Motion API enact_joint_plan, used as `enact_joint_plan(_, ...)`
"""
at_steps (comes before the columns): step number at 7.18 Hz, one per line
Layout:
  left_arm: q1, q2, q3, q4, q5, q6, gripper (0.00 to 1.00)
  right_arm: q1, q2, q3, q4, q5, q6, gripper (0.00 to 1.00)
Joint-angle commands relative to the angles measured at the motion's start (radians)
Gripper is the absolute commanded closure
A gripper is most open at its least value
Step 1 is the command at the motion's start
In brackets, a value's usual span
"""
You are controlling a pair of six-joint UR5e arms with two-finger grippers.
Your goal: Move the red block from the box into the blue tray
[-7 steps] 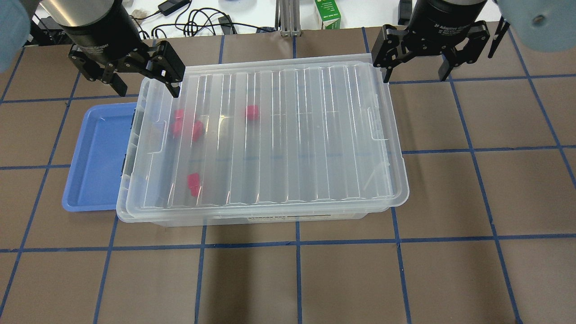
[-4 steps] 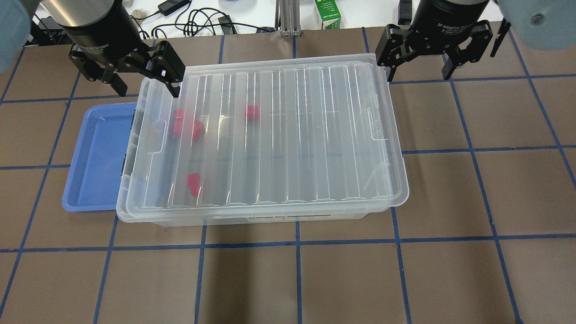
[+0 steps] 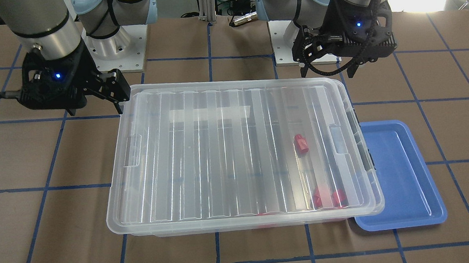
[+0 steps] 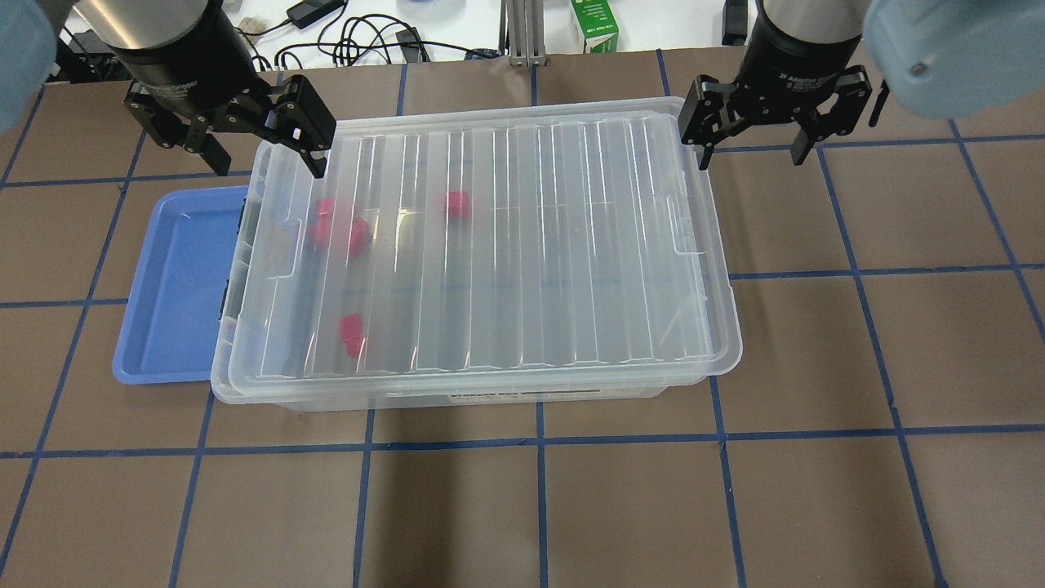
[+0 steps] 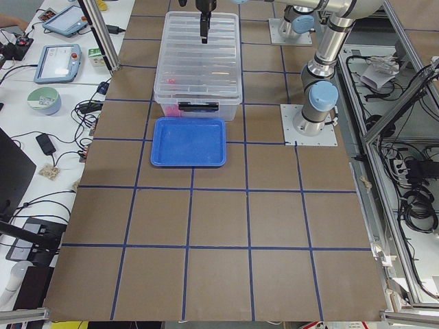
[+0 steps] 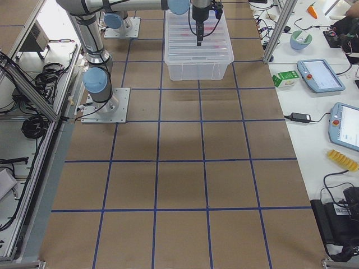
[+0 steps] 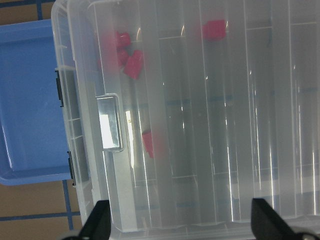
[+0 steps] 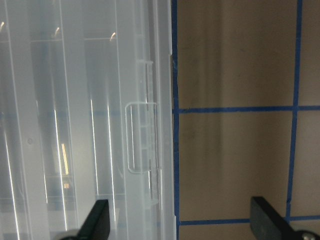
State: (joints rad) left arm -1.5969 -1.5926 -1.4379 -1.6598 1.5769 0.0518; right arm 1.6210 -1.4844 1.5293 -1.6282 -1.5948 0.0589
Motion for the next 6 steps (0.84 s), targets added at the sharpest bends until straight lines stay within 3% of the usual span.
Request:
enact_joint_plan(1,0.000,0.000,-0.004,0.000,0.000,0.000,0.00,-0.003,0.021,0.168,-0.208,0.001,-0.008,0.00)
enact_joint_plan(2,0.002,0.002,-0.003,0.000,-0.002,-0.001,0.00,-0.006,0.036,0.233,-0.317,0.001,-0.010,0.00)
enact_joint_plan(3,0.000,0.002,-0.009,0.000,0.000,-0.001,0.00,-0.007,0.036,0.244,-0.350,-0.002,-0.010,0.00)
enact_joint_plan(6,0.000,0.002,-0.001,0.000,0.000,0.000,0.00,-0.007,0.048,0.255,-0.360,0.001,-0.010,0.00)
